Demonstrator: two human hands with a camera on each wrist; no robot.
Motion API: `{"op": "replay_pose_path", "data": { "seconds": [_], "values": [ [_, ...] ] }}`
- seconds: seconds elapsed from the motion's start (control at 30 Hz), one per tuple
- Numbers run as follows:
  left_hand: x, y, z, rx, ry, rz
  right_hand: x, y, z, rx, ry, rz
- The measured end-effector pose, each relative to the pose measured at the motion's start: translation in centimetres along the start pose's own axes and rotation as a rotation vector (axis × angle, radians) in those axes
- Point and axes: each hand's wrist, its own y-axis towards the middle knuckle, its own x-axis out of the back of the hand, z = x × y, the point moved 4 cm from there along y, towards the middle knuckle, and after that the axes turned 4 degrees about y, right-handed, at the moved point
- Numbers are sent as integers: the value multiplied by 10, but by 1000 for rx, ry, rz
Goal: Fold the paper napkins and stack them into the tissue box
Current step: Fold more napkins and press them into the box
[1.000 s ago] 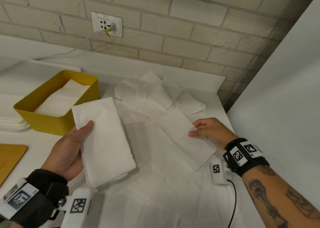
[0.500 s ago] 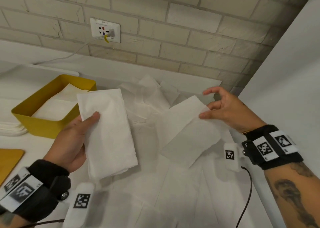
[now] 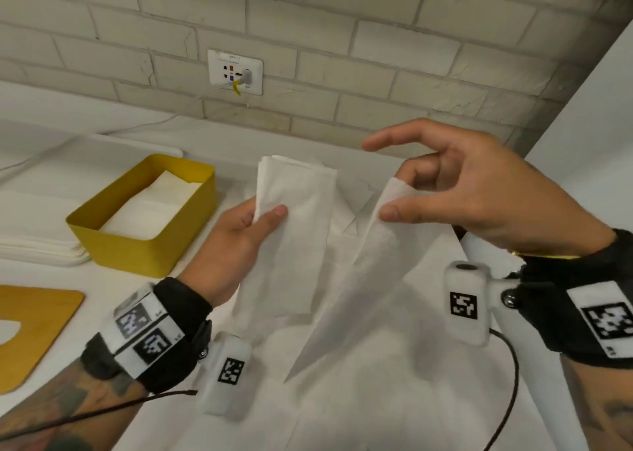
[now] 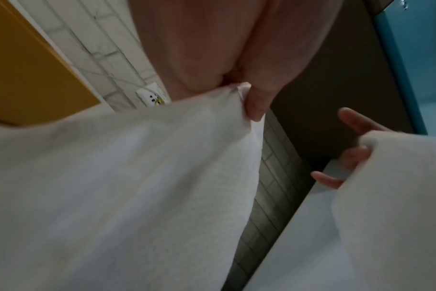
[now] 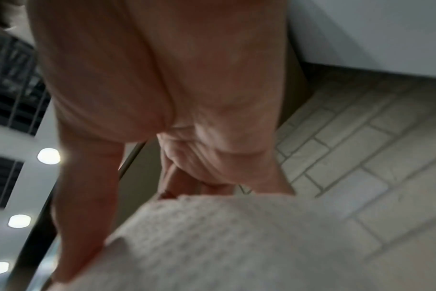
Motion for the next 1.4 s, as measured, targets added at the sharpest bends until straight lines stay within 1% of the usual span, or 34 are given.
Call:
{"op": "replay_pose_path", "data": {
  "seconds": [0.07, 0.2, 0.3, 0.43, 0.53, 0.6, 0.7, 0.77, 0.9, 1.03, 1.13, 1.2, 1.33, 1.4],
  "values": [
    [-14, -3, 3, 68, -37, 64, -6, 16, -5, -58, -28, 30],
    [-33, -16, 19, 239, -167, 175, -25, 50, -40, -192, -145, 58],
    [-36, -25, 32, 323, -242, 186, -38, 66, -67, -265, -215, 68],
    [-35, -35, 41, 357, -257, 210, -48, 72, -85, -309, -206, 75],
    [-31, -40, 47, 360, -230, 220, -49, 67, -89, -354, -98, 97],
    [-27, -41, 51, 364, -220, 194, -47, 60, -97, -397, 30, 82],
    [-20, -40, 56, 370, -263, 113, -49, 43, -118, -433, 260, -30],
    [-15, -38, 59, 370, -291, 66, -53, 31, -133, -440, 363, -127],
    [-15, -35, 63, 350, -332, 44, -70, 14, -150, -433, 618, -298],
    [-23, -31, 62, 325, -383, 23, -88, 1, -155, -388, 673, -403],
    [-23, -28, 63, 348, -433, 10, -79, -8, -146, -305, 677, -483],
    [-19, -26, 64, 369, -456, -17, -68, -15, -130, -204, 700, -461],
    [-17, -24, 64, 391, -471, -38, -55, -24, -90, -12, 789, -329],
    [-20, -23, 64, 401, -471, -22, -57, -19, -85, 13, 821, -298]
  ]
}}
